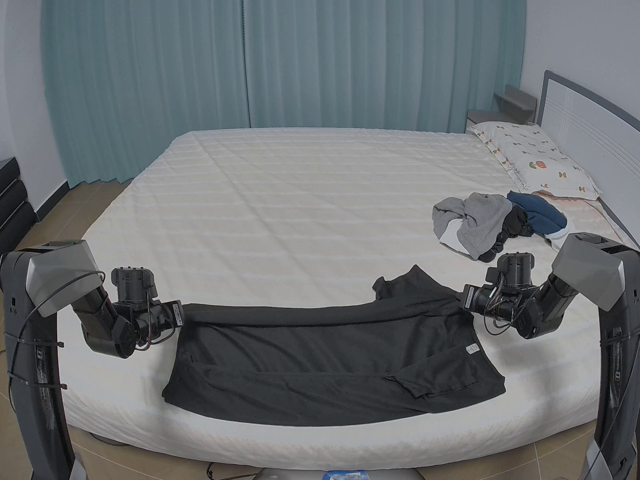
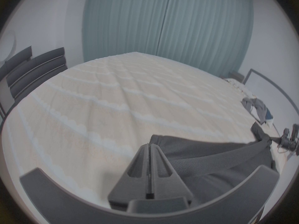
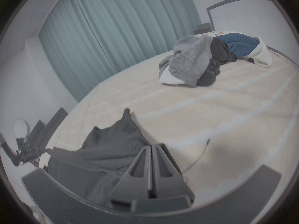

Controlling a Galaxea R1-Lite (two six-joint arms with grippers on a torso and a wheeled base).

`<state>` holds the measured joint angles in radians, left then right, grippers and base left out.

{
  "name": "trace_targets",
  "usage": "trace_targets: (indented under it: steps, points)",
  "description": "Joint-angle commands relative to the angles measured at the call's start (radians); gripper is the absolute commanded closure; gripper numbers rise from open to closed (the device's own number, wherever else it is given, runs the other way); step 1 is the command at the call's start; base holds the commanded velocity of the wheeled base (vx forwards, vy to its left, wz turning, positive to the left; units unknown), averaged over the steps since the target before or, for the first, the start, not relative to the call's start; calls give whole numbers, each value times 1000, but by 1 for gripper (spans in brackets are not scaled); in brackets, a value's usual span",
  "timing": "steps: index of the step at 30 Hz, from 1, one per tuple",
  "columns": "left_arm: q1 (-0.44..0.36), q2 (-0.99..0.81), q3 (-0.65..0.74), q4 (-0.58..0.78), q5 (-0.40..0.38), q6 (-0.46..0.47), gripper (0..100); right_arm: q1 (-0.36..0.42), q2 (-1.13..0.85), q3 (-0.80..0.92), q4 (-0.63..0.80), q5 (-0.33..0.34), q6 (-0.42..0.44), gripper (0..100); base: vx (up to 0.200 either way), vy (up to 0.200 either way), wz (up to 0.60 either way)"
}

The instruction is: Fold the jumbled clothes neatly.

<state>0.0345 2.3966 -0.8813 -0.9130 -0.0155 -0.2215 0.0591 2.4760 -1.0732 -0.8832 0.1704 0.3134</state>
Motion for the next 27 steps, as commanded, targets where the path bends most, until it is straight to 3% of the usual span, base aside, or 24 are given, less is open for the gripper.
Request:
trace_targets:
  steps: [1,12,27]
  points:
    - [2,-4,44,0,-1,33,100,-13,-22,50,9,17,-30,100,0,0,0]
    - [16,-68,137,-1,2,172,100,-50,-126,182,9,70,-70,100,0,0,0]
    - [41,-100,269,11,6,395,100,-67,-160,297,56,89,-231,100,0,0,0]
